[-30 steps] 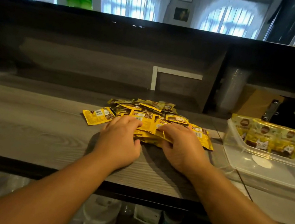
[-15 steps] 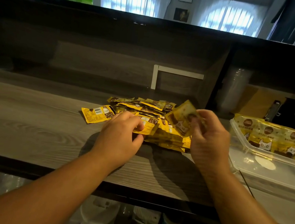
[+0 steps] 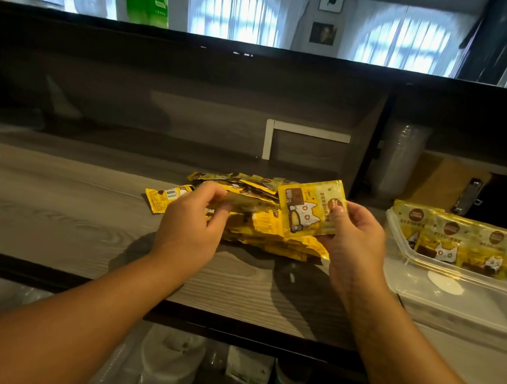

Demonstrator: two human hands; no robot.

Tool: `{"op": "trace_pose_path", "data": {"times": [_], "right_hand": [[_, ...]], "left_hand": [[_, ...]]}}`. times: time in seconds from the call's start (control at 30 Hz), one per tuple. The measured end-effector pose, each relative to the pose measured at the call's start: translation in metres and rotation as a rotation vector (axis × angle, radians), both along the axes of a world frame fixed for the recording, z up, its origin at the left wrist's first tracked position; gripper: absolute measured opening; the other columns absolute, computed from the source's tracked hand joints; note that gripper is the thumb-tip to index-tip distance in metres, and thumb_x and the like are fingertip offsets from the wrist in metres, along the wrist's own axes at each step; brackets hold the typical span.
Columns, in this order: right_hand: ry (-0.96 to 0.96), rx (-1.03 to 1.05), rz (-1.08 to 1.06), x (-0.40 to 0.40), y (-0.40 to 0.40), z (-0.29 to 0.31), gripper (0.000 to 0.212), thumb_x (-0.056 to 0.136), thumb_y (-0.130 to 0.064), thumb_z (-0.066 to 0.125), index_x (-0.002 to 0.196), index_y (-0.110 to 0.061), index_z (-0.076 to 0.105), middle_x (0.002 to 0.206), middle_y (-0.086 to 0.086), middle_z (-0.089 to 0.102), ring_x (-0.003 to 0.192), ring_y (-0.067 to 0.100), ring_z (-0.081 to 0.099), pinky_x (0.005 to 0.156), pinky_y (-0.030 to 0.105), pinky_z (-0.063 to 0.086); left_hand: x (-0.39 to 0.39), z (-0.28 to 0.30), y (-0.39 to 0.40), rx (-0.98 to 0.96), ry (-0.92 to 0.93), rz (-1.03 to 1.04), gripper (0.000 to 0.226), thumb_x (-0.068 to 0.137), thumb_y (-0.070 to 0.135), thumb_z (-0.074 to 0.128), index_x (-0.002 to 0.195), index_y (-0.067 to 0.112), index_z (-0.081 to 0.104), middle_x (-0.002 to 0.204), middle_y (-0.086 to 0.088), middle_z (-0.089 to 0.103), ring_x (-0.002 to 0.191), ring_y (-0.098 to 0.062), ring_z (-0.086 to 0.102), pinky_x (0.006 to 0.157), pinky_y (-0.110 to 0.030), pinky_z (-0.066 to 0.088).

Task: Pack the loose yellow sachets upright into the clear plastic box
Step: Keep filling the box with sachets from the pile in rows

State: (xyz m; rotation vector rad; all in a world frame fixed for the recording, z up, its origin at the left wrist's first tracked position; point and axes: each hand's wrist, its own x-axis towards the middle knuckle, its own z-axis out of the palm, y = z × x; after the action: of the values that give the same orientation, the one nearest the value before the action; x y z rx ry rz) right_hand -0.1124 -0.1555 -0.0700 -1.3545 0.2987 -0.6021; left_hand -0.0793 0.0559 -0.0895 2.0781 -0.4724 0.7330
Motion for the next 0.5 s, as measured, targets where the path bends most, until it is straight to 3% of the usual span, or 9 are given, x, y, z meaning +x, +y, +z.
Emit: {"op": "trace_pose_path", "data": {"times": [0.07,0.17,0.3,0.43,0.5], "right_hand": [[0.007,0.007,-0.006,0.001,-0.001,0.000,0.015,0.099,-0.021,0.052,0.109,-0.018,0.063,0.099,0.004,0.073,0.084,0.015,0.073,0.074,0.043,0.061],[-0.010,-0.002,-0.027,-0.001,0.000,0.000,0.013,0.099,-0.023,0.052,0.107,-0.021,0.062,0.099,0.001,0.073,0.085,0.013,0.073,0.073,0.040,0.061],[-0.048,-0.140,-0.108,-0.007,0.003,0.000,0.013,0.100,-0.026,0.050,0.109,-0.025,0.059,0.099,-0.005,0.070,0.085,0.007,0.070,0.063,0.026,0.058],[-0.157,-0.355,-0.143,-0.020,0.009,0.006,0.009,0.099,-0.025,0.051,0.107,-0.027,0.056,0.096,-0.010,0.066,0.084,0.001,0.068,0.060,0.018,0.055],[-0.226,-0.442,-0.147,-0.027,0.004,0.017,0.008,0.099,-0.022,0.052,0.105,-0.026,0.056,0.094,-0.012,0.065,0.085,-0.002,0.065,0.061,0.014,0.054]], "left_hand": [[-0.003,0.008,-0.005,-0.156,0.077,0.038,0.004,0.098,0.022,0.058,0.097,0.026,0.061,0.083,0.014,0.063,0.074,-0.004,0.061,0.055,-0.012,0.041],[-0.006,0.021,-0.017,-0.379,0.241,0.060,0.008,0.100,0.027,0.056,0.093,0.028,0.060,0.090,0.008,0.069,0.082,-0.007,0.068,0.063,-0.025,0.056],[-0.010,0.036,-0.032,-0.609,0.450,0.073,0.010,0.101,0.029,0.054,0.093,0.028,0.061,0.095,0.003,0.072,0.081,-0.011,0.071,0.073,-0.038,0.062],[-0.012,0.052,-0.045,-0.668,0.504,0.064,0.013,0.101,0.029,0.051,0.105,0.024,0.063,0.100,0.001,0.070,0.084,-0.014,0.069,0.076,-0.042,0.062],[-0.014,0.062,-0.055,-0.659,0.490,0.032,0.012,0.102,0.030,0.050,0.098,0.028,0.062,0.099,-0.002,0.070,0.088,-0.021,0.070,0.077,-0.048,0.061]]}}
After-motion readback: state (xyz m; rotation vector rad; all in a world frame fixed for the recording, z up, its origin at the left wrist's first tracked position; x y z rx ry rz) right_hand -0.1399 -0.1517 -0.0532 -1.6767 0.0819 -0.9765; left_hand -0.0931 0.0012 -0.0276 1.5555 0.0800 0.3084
